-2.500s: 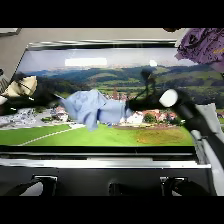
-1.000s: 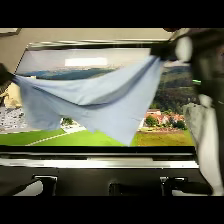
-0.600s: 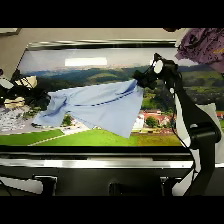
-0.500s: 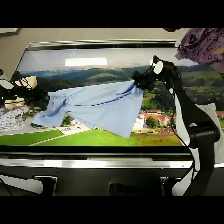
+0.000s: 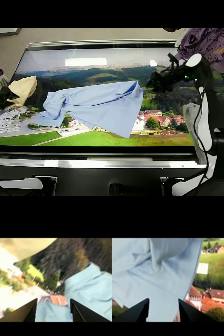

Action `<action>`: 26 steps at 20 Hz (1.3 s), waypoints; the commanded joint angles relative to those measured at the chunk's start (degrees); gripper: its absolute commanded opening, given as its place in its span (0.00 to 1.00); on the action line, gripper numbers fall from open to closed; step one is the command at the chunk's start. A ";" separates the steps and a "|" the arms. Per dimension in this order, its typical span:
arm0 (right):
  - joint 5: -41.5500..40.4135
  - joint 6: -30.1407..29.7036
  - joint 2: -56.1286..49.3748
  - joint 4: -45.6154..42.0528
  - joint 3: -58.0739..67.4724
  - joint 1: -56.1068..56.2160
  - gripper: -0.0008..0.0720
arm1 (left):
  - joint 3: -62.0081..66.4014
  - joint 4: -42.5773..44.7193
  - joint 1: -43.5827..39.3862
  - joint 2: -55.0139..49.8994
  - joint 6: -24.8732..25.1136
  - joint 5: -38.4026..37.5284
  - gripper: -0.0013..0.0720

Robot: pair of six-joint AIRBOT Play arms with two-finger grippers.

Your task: Fold the clothes and pants, and hang the long-sleeved shirts on hangers.

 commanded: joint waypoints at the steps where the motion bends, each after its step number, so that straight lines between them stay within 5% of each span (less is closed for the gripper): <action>1: 2.69 -8.07 5.60 3.78 -15.96 -0.81 0.61 | -7.58 -0.74 5.20 2.89 0.90 -2.93 0.67; 3: -3.85 -10.75 9.75 7.80 -29.46 0.81 0.69 | -13.44 -0.72 5.90 4.70 1.03 -2.51 0.67; 8: -17.00 -13.92 17.00 13.90 -51.76 6.29 0.70 | -17.70 -0.70 5.88 6.03 1.53 -2.43 0.67; 17: -31.28 -9.51 15.32 15.78 -55.74 18.51 0.67 | -17.70 -0.68 5.86 5.99 2.38 -3.45 0.66; 18: -31.30 -9.53 14.91 16.02 -55.74 18.51 0.63 | -17.70 -0.68 5.86 5.99 3.50 -3.45 0.67; 20: -32.50 -9.53 15.13 15.96 -55.58 18.38 0.15 | -17.70 -0.68 5.88 5.95 4.76 -3.43 0.67; 21: -33.42 -9.51 15.58 15.96 -55.54 18.40 0.06 | -17.73 -0.70 5.88 5.84 4.74 -3.45 0.67; 26: -35.39 -2.29 22.93 5.79 -55.54 18.38 0.06 | -17.73 -2.64 5.88 2.78 9.94 -3.21 0.66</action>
